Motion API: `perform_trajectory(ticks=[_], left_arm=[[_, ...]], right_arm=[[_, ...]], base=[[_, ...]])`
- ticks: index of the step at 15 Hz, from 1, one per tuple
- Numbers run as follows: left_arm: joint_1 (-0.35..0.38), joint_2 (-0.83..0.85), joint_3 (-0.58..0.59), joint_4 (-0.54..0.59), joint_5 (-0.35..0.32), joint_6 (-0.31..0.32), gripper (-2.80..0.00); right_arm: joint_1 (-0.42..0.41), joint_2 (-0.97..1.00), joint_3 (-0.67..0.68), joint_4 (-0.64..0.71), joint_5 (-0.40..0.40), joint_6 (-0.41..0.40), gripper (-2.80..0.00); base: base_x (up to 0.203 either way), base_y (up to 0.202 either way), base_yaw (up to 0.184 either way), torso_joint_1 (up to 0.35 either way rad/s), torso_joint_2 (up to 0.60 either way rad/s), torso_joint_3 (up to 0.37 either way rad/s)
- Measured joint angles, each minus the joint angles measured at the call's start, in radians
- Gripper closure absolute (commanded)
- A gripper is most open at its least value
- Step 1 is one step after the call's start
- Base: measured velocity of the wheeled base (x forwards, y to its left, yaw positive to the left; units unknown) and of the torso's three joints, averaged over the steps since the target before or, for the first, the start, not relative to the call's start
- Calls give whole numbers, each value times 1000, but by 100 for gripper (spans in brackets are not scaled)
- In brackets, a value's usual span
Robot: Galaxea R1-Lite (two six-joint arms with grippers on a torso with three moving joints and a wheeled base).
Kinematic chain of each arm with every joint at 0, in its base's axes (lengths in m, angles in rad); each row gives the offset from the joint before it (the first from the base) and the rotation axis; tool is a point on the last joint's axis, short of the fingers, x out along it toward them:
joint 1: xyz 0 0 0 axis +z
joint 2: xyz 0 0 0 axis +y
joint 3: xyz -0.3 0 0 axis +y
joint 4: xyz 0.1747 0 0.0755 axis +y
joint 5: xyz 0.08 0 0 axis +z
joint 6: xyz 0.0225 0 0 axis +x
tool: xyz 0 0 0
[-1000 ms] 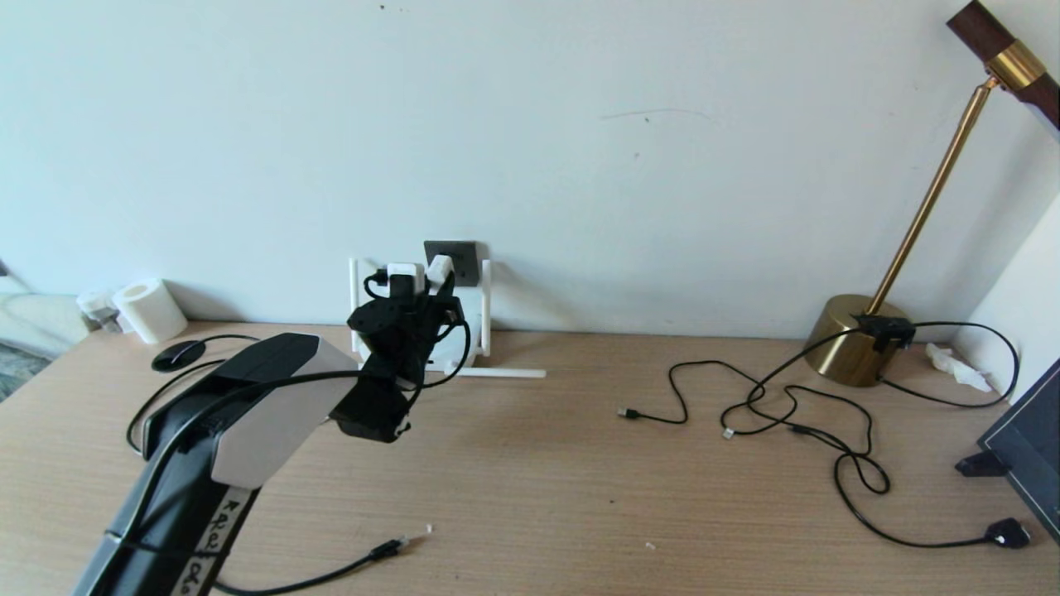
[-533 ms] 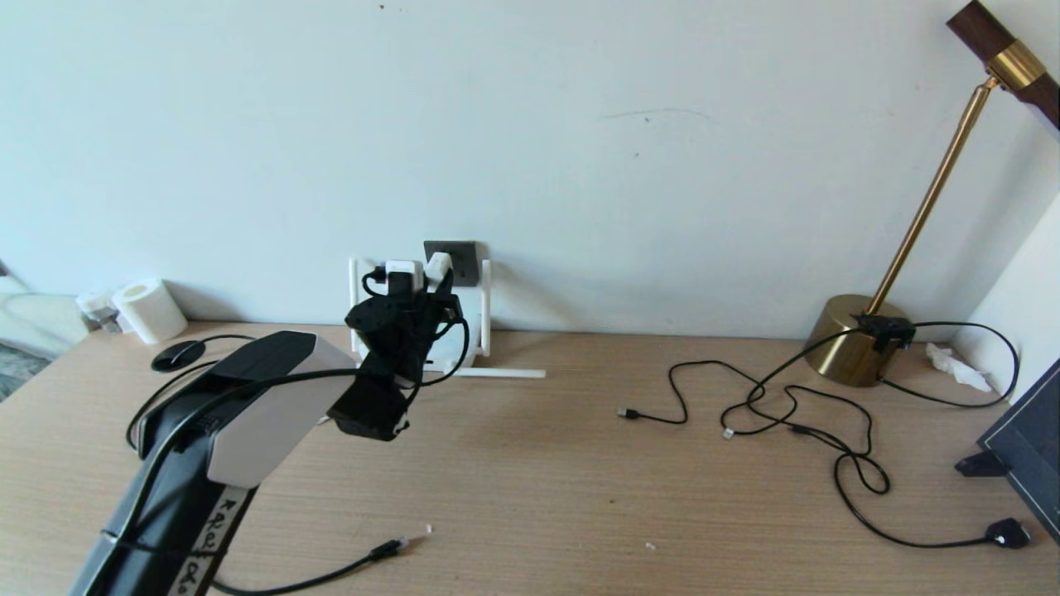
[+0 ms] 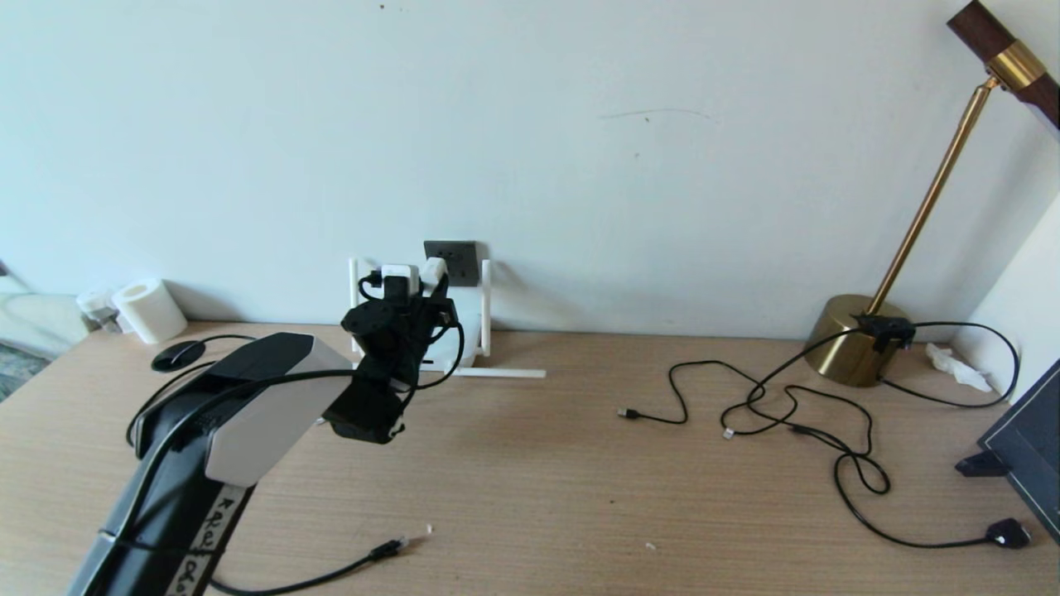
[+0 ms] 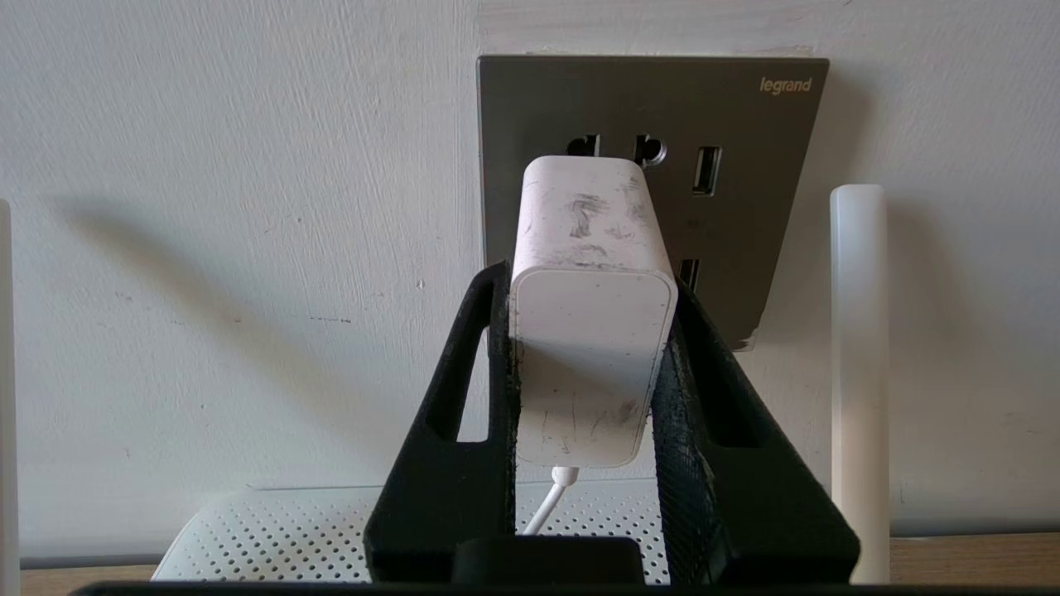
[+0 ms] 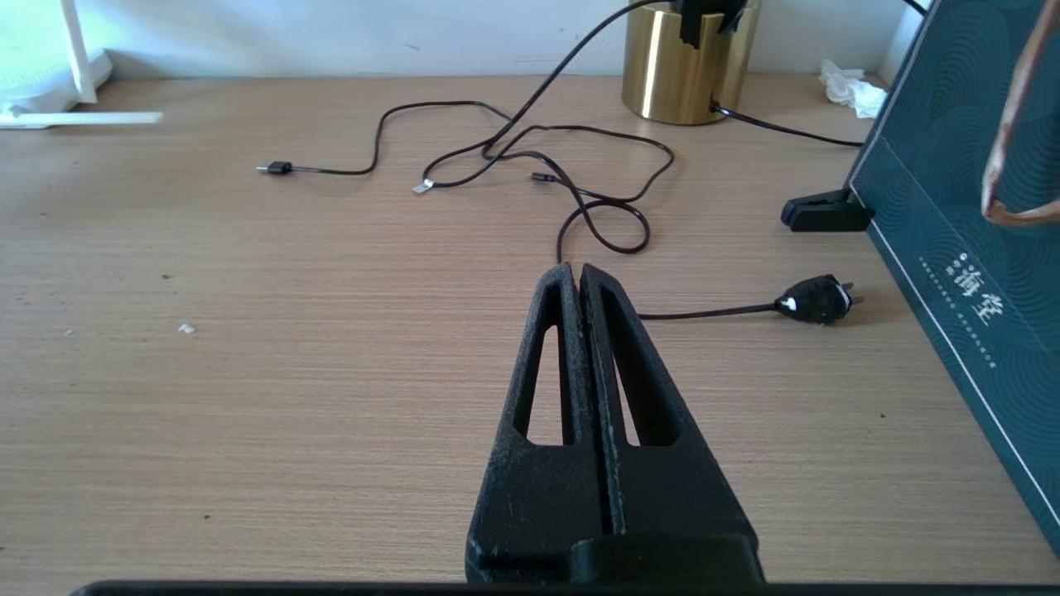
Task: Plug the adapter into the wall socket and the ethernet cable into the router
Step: Plug plug into socket
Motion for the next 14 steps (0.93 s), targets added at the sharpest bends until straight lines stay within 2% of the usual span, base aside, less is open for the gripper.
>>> perform_trajectory(ticks=[14], left_arm=[[-18,-3,-17,10,-1,1,0]], right_arm=[[0,0,0,0,0,0,0]], base=[[0,0,0,0,0,0]])
